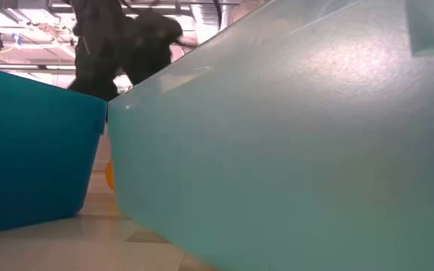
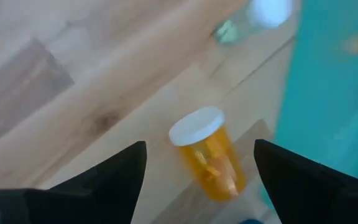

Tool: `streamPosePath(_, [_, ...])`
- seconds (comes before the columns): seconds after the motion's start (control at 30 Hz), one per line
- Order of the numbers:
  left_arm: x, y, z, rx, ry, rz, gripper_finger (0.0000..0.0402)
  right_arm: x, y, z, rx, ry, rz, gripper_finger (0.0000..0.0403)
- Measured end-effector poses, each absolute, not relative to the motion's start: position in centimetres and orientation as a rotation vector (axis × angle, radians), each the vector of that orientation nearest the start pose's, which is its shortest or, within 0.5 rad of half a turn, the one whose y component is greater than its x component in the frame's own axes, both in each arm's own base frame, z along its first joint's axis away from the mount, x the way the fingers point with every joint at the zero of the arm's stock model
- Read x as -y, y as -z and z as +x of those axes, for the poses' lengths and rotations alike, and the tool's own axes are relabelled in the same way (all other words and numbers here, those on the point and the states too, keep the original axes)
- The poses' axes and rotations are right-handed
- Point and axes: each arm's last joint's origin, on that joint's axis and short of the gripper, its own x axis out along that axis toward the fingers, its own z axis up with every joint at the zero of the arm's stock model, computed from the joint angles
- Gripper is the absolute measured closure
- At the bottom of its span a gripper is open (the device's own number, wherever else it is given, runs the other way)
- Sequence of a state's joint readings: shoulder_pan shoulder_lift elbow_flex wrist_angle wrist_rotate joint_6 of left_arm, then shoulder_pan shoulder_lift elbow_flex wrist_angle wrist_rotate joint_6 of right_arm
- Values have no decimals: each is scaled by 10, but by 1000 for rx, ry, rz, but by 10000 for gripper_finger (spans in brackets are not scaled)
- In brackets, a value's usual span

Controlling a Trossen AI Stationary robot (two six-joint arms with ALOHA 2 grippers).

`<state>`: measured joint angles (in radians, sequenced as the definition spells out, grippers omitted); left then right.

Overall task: Pick and place medicine bottles into bin by pill shape (circle, oval)
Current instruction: Put the big orange pill bottle into the blue bin

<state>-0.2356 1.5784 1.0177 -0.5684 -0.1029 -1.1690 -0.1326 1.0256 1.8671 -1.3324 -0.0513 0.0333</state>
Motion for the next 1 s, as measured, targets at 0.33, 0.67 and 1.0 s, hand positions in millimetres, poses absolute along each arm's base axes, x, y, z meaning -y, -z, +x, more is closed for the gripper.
streamPosePath(0.33, [76,-179,328,-1106,-556,-839,110,10,-506,86,-488,86,71,78])
streamPosePath(0.67, [77,-165,329,-1163,-587,-881,111,9,-507,81,-476,84,62,78])
streamPosePath(1.0, [75,-154,336,-1167,-592,-873,145,9,-508,76,-462,83,61,78])
